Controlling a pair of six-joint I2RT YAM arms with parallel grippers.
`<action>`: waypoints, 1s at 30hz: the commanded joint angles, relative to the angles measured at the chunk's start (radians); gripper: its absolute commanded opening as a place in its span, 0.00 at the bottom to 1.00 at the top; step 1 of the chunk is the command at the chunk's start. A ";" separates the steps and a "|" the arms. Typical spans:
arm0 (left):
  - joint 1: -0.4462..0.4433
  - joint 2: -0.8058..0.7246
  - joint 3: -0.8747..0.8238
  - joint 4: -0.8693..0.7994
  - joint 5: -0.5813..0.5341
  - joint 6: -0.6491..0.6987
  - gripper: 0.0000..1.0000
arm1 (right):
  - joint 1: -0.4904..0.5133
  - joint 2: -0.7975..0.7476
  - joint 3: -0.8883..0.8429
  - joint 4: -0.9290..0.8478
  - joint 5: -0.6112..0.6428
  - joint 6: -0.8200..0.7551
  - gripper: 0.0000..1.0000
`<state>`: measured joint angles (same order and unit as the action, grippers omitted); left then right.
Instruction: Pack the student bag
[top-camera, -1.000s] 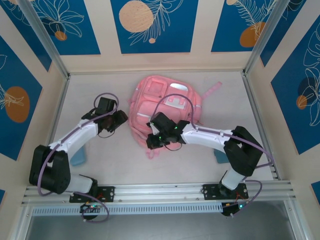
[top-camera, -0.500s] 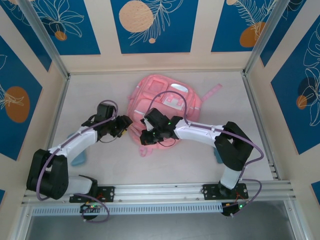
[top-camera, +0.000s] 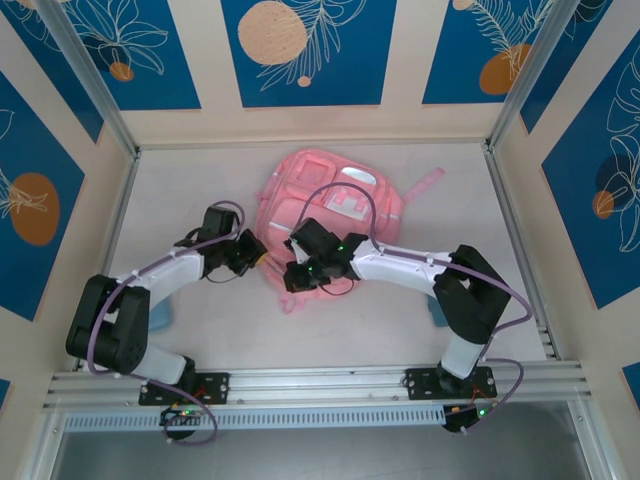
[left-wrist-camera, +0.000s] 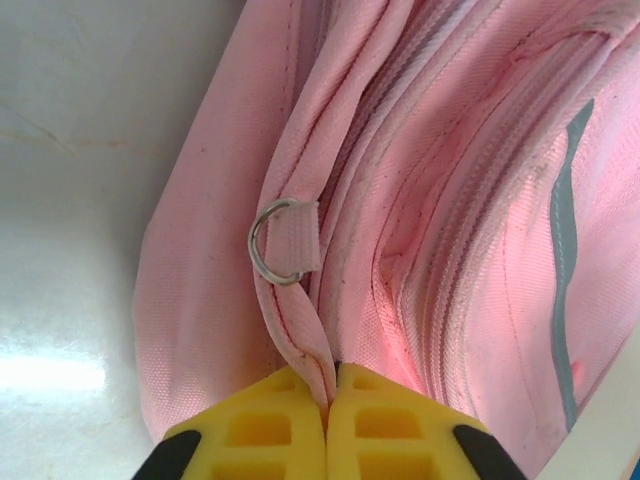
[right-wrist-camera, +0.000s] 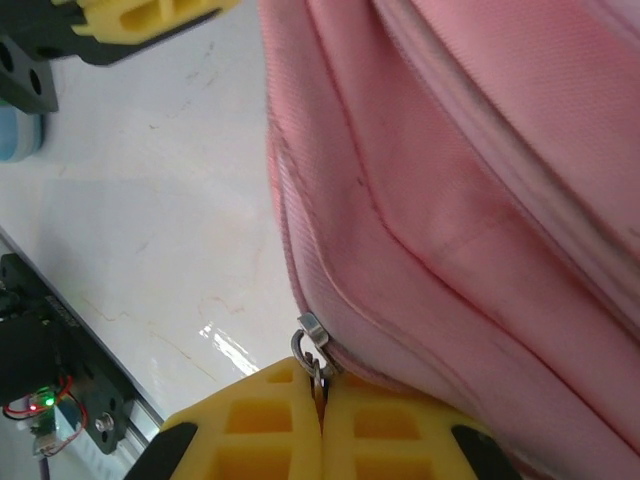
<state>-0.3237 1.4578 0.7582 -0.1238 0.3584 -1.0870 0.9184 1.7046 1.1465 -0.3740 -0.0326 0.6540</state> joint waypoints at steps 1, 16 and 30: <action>-0.002 -0.002 0.035 -0.038 -0.058 0.056 0.02 | 0.010 -0.112 -0.085 -0.092 0.092 -0.023 0.00; 0.029 -0.072 0.087 -0.197 -0.153 0.151 0.01 | -0.244 -0.431 -0.396 -0.120 0.225 -0.029 0.00; 0.030 -0.248 0.090 -0.418 -0.208 0.152 0.44 | -0.053 -0.144 -0.053 -0.007 0.029 -0.145 0.00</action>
<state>-0.3019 1.2606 0.8295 -0.4377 0.2054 -0.9413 0.8387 1.5299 1.0054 -0.4301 0.0509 0.5407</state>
